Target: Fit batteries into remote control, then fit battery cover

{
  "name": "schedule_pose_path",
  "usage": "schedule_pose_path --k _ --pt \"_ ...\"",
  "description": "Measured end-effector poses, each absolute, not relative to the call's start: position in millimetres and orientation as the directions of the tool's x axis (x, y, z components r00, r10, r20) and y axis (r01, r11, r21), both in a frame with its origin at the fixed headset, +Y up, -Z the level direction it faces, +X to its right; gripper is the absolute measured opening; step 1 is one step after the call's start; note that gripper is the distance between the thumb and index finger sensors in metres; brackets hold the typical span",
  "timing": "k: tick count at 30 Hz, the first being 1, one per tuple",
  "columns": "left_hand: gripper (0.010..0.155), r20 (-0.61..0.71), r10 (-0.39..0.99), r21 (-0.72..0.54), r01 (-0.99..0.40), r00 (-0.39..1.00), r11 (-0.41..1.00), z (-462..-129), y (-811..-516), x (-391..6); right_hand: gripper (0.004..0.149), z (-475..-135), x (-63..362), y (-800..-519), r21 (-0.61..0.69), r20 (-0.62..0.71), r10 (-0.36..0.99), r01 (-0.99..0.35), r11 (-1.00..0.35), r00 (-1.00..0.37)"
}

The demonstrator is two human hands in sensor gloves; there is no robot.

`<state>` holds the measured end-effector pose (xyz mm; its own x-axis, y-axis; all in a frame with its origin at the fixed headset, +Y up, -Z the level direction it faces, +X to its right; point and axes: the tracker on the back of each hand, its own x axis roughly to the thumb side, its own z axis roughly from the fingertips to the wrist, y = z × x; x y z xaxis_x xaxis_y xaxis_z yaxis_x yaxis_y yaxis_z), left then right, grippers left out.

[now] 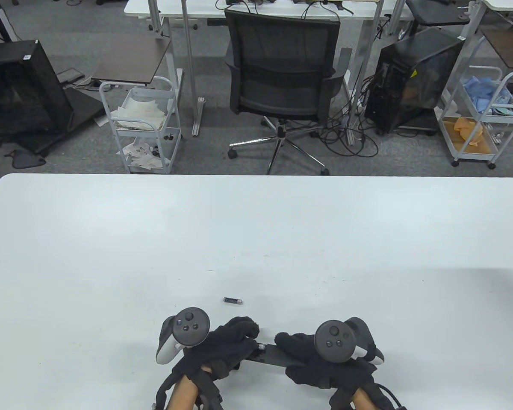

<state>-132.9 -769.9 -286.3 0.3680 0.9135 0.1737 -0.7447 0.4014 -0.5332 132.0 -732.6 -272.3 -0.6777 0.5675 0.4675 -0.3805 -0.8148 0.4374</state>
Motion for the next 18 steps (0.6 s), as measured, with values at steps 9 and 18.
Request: schedule_pose_path --k 9,18 --pt "0.092 0.012 0.97 -0.33 -0.915 0.242 0.232 -270.7 -767.7 -121.9 0.074 -269.5 133.3 -727.9 0.386 0.47 0.595 -0.455 -0.803 -0.652" --pt "0.083 0.016 0.971 -0.32 -0.918 0.24 0.232 -269.6 -759.7 -128.7 0.074 -267.1 130.9 -726.0 0.368 0.49 0.592 -0.464 -0.806 -0.64"
